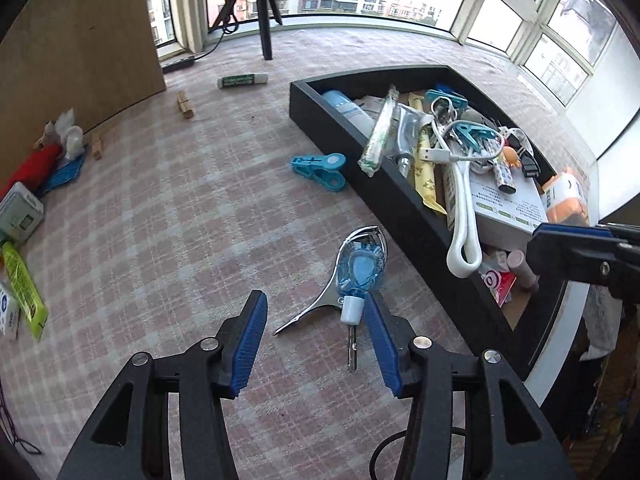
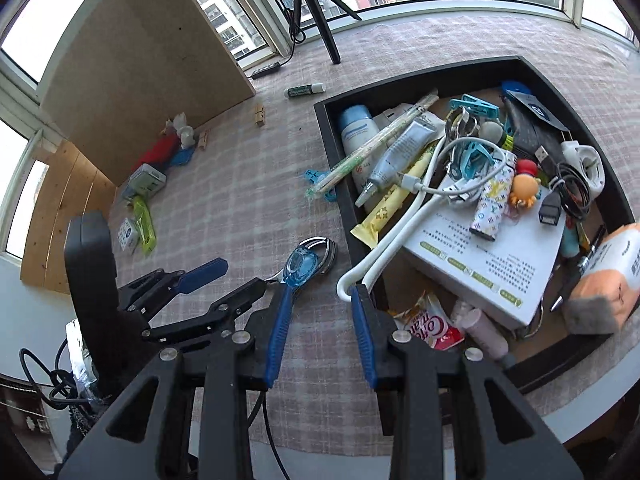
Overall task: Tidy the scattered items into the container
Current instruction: 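Move the left tool to the blue nail clipper while the right tool approaches the metal clipper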
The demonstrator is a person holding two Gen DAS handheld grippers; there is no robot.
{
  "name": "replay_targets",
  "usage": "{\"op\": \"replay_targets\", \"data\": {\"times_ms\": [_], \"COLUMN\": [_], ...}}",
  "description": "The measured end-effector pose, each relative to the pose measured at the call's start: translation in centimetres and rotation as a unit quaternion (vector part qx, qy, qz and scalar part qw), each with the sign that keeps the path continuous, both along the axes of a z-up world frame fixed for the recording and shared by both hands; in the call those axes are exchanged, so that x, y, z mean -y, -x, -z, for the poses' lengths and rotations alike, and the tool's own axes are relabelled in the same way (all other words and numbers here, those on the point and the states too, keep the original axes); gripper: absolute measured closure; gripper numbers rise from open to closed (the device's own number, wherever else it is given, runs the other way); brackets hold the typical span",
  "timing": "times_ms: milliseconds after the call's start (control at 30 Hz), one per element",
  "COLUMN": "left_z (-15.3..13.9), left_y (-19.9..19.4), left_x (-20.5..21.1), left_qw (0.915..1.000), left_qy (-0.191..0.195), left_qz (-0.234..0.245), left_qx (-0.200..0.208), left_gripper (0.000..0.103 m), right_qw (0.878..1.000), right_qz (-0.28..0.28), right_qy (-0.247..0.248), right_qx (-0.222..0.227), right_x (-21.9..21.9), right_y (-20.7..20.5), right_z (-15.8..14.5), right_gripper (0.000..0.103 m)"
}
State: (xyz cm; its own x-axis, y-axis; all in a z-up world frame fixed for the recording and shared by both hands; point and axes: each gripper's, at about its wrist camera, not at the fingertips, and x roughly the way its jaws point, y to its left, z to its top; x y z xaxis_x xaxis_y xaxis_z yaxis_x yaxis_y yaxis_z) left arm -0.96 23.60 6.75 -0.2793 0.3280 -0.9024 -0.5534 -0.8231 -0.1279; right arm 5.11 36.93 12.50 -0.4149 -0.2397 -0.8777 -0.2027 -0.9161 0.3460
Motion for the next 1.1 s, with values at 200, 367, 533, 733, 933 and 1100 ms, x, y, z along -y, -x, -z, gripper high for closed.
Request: {"op": "replay_targets", "data": {"times_ms": [200, 367, 533, 733, 933, 1100], "left_z": [1.3, 2.4, 2.8, 3.4, 3.8, 3.6], "left_y": [0.2, 0.6, 1.2, 2.0, 3.8, 5.7], "left_x": [-2.7, -4.1, -4.1, -3.0, 0.1, 3.6], "left_qw": [0.9986, 0.9968, 0.9968, 0.9969, 0.9985, 0.9996], "left_qy": [0.017, 0.027, 0.031, 0.046, 0.037, 0.015], "left_qz": [0.051, 0.074, 0.073, 0.064, 0.038, 0.006], "left_qx": [0.004, 0.008, 0.002, -0.004, 0.007, 0.023], "left_gripper": [0.046, 0.046, 0.049, 0.055, 0.058, 0.066], "right_qw": [0.999, 0.997, 0.996, 0.996, 0.997, 0.998], "right_qz": [0.047, 0.077, 0.091, 0.091, 0.073, 0.050], "right_qy": [0.009, 0.013, 0.013, 0.017, 0.015, 0.008], "right_qx": [0.012, 0.016, 0.015, 0.016, 0.020, 0.023], "right_x": [0.2, 0.1, 0.3, 1.2, 3.0, 4.8], "right_y": [-3.0, -4.3, -4.8, -4.1, -2.1, 0.6], "right_z": [1.1, 1.7, 1.8, 2.3, 2.8, 3.3], "right_gripper": [0.073, 0.073, 0.073, 0.073, 0.073, 0.073]}}
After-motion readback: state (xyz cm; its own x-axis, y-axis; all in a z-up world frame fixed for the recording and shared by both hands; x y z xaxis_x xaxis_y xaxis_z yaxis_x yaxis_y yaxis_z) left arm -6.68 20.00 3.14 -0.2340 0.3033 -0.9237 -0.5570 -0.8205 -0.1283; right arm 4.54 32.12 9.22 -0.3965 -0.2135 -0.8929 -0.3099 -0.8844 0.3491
